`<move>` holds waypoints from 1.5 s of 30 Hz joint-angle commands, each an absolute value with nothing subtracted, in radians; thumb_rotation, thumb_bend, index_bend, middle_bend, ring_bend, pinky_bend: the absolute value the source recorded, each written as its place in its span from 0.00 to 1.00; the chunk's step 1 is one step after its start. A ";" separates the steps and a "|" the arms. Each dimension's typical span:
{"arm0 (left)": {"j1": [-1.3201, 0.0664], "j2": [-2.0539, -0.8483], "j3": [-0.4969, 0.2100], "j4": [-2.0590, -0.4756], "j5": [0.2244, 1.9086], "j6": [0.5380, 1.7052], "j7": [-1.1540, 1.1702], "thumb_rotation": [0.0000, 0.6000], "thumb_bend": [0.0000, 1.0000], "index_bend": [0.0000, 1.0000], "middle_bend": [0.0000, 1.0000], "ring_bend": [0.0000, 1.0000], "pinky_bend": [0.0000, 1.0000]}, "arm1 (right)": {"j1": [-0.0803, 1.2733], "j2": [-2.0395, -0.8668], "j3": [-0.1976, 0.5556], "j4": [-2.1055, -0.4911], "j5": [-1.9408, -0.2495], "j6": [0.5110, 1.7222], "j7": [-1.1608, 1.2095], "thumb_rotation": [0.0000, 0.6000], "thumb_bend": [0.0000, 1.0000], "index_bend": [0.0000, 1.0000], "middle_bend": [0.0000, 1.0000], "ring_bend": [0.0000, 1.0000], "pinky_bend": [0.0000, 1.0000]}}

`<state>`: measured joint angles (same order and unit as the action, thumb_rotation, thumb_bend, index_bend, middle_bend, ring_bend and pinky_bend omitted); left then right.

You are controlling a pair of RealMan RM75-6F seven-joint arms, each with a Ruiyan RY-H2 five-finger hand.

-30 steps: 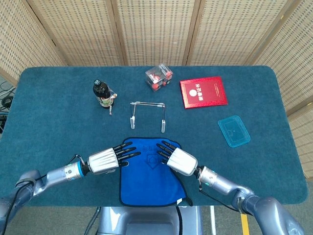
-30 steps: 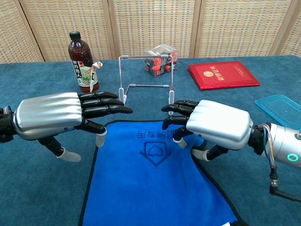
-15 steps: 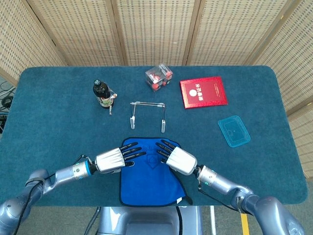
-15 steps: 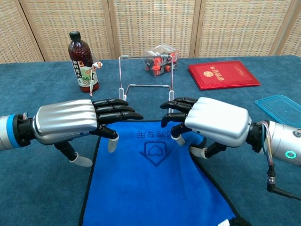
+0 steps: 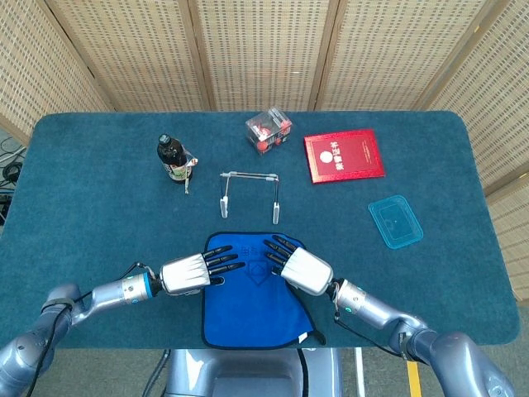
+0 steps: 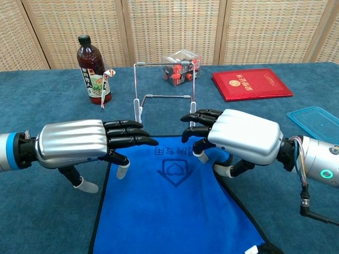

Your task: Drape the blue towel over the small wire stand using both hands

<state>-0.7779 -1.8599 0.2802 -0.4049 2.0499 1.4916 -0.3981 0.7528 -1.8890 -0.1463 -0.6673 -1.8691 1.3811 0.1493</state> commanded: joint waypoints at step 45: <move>-0.828 -1.911 0.308 -0.417 1.991 1.452 -0.365 1.00 0.31 0.50 0.00 0.00 0.00 | 0.750 -1.886 -0.140 -0.682 -1.867 1.393 0.155 1.00 0.45 0.61 0.27 0.08 0.11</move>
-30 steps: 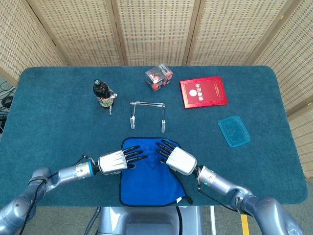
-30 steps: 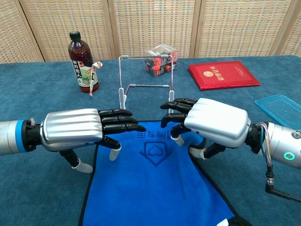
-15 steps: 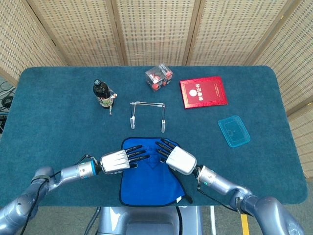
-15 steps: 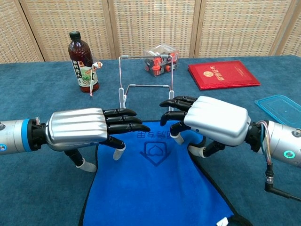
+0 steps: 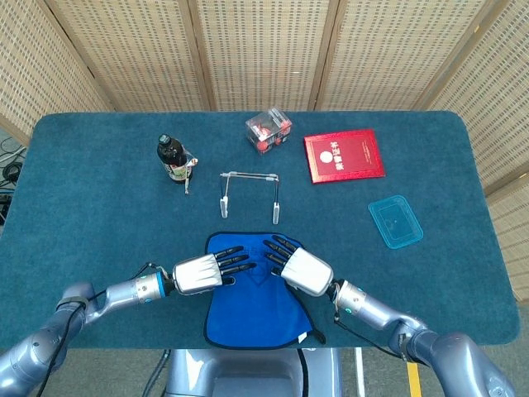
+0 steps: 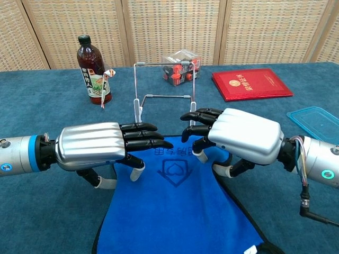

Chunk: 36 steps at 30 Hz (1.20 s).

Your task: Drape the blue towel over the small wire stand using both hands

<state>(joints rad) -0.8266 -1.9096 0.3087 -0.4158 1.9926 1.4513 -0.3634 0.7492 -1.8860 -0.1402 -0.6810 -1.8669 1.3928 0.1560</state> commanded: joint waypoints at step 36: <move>-0.800 -1.935 0.253 -0.407 1.920 1.545 -0.426 1.00 0.42 0.70 0.00 0.00 0.00 | 0.744 -1.817 -0.092 -0.804 -1.846 1.442 0.136 1.00 0.47 0.62 0.28 0.08 0.12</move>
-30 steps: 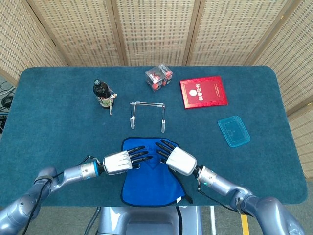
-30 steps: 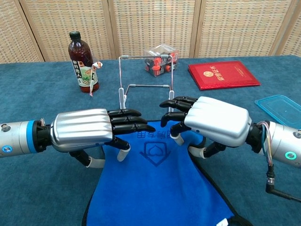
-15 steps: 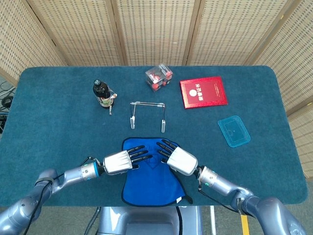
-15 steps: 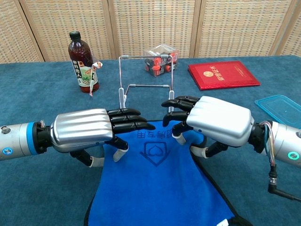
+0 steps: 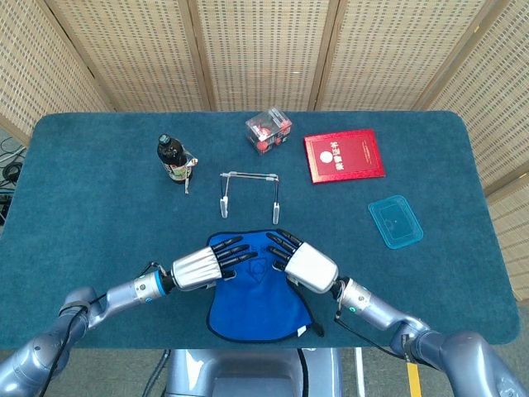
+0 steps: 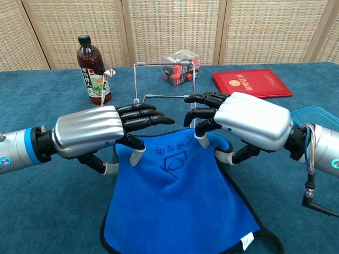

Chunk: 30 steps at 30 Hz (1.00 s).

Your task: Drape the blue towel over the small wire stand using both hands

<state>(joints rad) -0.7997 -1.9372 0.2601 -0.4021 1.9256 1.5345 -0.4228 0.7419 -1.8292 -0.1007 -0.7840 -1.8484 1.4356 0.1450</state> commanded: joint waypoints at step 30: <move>-0.899 -1.769 0.063 -0.653 1.825 1.651 -0.342 1.00 0.43 0.71 0.00 0.00 0.00 | 0.812 -1.565 0.156 -1.302 -1.661 1.334 -0.006 1.00 0.47 0.62 0.28 0.08 0.12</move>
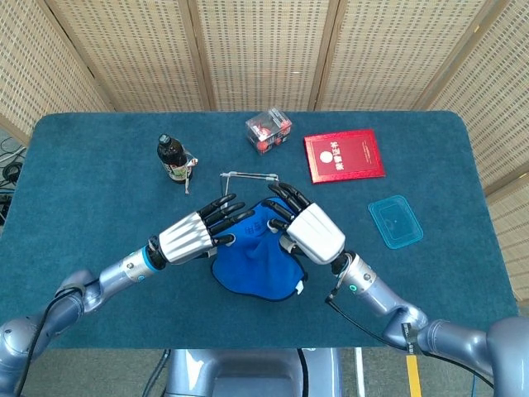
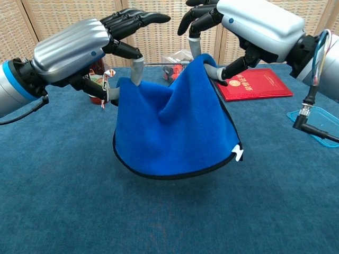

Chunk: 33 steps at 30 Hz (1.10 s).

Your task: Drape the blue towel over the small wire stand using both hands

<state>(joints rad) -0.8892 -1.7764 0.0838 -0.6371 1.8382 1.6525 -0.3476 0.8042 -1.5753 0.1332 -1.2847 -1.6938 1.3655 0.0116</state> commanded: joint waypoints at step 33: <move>-0.938 -1.710 -0.082 -0.822 1.705 1.515 -0.253 1.00 0.43 0.72 0.00 0.00 0.00 | 0.824 -1.550 0.325 -1.416 -1.387 1.201 -0.104 1.00 0.47 0.62 0.28 0.08 0.12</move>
<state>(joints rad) -0.9321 -1.7157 -0.0741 -0.8141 1.7106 1.5211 -0.2597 0.8197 -1.5542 0.3146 -1.4080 -1.4006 1.2101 -0.0953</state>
